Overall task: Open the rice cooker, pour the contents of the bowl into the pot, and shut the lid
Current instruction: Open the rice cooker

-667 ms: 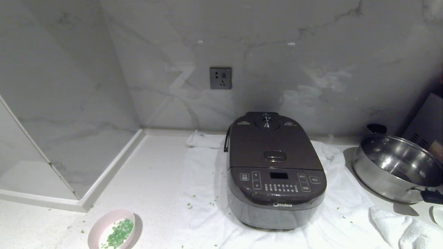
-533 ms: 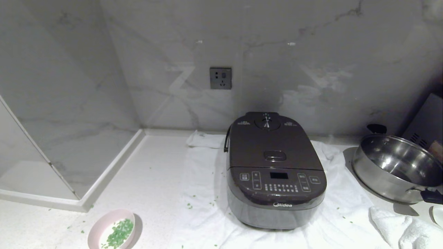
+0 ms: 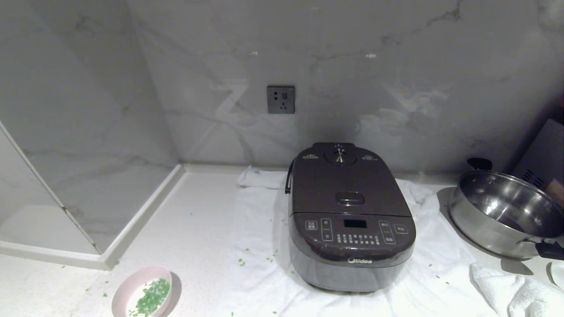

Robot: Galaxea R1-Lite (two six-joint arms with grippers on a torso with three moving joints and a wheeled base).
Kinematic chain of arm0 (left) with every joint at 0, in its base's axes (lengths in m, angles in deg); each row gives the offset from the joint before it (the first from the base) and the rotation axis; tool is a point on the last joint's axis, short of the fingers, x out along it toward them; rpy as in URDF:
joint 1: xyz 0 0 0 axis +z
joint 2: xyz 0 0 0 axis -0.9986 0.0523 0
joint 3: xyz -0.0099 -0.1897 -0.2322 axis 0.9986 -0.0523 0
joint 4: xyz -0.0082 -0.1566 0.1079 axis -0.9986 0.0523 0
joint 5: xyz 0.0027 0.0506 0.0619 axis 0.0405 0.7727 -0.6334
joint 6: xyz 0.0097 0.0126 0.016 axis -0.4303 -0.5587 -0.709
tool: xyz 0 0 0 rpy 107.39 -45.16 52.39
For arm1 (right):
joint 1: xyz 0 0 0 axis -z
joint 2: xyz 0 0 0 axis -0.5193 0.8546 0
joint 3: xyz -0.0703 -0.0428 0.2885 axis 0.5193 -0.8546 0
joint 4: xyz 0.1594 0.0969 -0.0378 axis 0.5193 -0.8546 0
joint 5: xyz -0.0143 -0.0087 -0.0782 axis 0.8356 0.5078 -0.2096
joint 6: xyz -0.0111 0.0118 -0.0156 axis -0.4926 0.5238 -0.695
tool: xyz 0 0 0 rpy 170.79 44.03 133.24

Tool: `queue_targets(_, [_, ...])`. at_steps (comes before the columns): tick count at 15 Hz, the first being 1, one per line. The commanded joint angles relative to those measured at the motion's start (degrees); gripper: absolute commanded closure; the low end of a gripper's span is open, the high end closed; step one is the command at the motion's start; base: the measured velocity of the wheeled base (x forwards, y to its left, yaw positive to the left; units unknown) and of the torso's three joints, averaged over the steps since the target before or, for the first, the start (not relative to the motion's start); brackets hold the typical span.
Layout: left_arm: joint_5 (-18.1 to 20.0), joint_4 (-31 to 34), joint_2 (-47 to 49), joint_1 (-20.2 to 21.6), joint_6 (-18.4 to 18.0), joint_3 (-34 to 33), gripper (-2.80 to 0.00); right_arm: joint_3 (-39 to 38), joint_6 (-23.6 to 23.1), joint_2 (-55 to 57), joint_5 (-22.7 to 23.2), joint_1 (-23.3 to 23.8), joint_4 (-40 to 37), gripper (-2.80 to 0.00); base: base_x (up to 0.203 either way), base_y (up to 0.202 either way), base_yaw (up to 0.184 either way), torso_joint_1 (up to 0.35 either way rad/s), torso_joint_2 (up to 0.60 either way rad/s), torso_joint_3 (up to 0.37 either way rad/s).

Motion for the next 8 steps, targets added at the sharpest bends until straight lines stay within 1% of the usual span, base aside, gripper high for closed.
queue_targets(1, [0.0,-0.06,0.02,0.0,0.02,-0.88,0.0,-0.09,0.03,0.09,-0.01,-0.02,0.02,0.0,0.0,0.0,0.0,0.0,0.0,0.0])
queue_targets(8, [-0.03,-0.06,0.02,0.01,0.02,-0.88,0.0,-0.09,-0.58,0.0,0.07,-0.02,0.11,0.0,0.0,0.0,0.0,0.0,0.0,0.0])
